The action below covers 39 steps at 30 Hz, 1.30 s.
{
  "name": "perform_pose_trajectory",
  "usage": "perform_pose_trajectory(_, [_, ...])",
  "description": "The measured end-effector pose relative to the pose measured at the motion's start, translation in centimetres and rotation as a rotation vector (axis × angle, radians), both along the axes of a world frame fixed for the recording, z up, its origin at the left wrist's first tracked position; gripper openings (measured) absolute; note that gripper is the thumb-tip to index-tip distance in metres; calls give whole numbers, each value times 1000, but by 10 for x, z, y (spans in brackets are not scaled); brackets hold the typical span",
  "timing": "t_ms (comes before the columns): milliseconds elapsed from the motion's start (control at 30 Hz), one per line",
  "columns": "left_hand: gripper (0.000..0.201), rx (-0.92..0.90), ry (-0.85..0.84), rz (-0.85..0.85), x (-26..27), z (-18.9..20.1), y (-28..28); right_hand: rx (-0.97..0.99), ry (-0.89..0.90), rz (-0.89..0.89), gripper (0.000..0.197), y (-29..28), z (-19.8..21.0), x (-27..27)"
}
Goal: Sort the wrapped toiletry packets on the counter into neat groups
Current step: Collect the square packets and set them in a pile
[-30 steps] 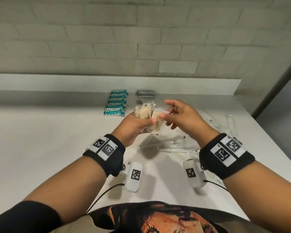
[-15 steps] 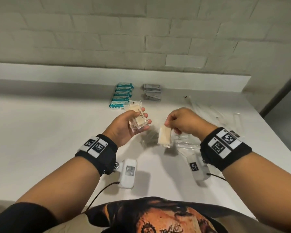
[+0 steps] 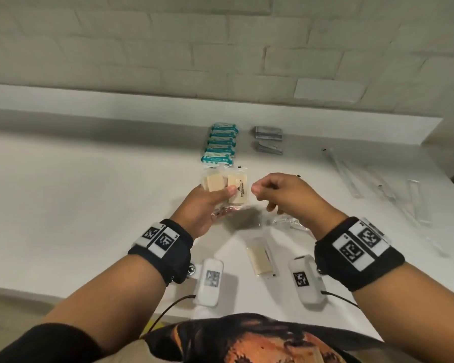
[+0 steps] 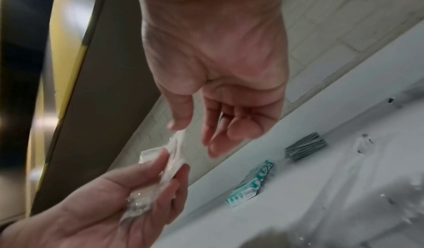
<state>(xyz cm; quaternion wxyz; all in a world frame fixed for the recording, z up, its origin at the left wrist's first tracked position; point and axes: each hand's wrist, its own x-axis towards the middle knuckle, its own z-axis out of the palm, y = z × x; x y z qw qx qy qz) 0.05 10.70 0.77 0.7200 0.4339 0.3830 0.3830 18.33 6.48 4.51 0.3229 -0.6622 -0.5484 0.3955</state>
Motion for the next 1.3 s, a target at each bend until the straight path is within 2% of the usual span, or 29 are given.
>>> perform_pose_trajectory(100, [9,32,-28,-49,4,0,2,-47,66,39,18,-2,-8,-10])
perform_pose_trajectory(200, [9,38,-48,-93,5,-2,6,40,172,-134,17,-1,-18,-15])
perform_pose_trajectory(267, [13,7,-57,-109,5,-4,9,126,254,-240,18,-4,-19,-13])
perform_pose_trajectory(333, [26,-42,-23,-112,5,-6,13,221,247,-279,13,-6,-17,-10])
perform_pose_trajectory(400, [43,-127,-2,-134,5,-9,15,339,101,-214,8,-10,-15,-9])
perform_pose_trajectory(467, [46,-226,-43,-187,2,-8,17,464,-260,-64,6,-14,-15,-7])
perform_pose_trajectory(533, [25,-246,-70,-242,-1,-6,18,571,-544,91,4,-15,-16,-3])
perform_pose_trajectory(567, [13,-230,-58,-261,-2,-5,20,605,-602,137,3,-15,-17,0])
perform_pose_trajectory(600, [13,-181,-31,-256,-2,-4,24,620,-617,154,4,-15,-17,1])
perform_pose_trajectory(667, [24,-66,-15,-224,-1,-5,28,532,-488,88,12,-10,-19,2])
perform_pose_trajectory(767, [29,101,38,-199,5,-10,29,187,26,-131,22,-1,-13,6])
perform_pose_trajectory(800, [30,155,78,-198,6,-11,28,76,159,-150,25,2,-9,9])
perform_pose_trajectory(833, [32,194,108,-191,7,-12,26,-17,219,-130,24,4,-5,12])
perform_pose_trajectory(933, [33,238,116,-140,9,-14,24,-168,197,-33,5,9,1,13])
perform_pose_trajectory(1000, [33,210,77,-125,9,-16,22,-194,178,-42,7,10,-1,11])
perform_pose_trajectory(1167, [33,185,91,-127,7,-18,19,-123,15,-55,14,12,-6,4])
perform_pose_trajectory(1300, [35,185,95,-132,3,-18,22,-78,11,19,6,13,2,3])
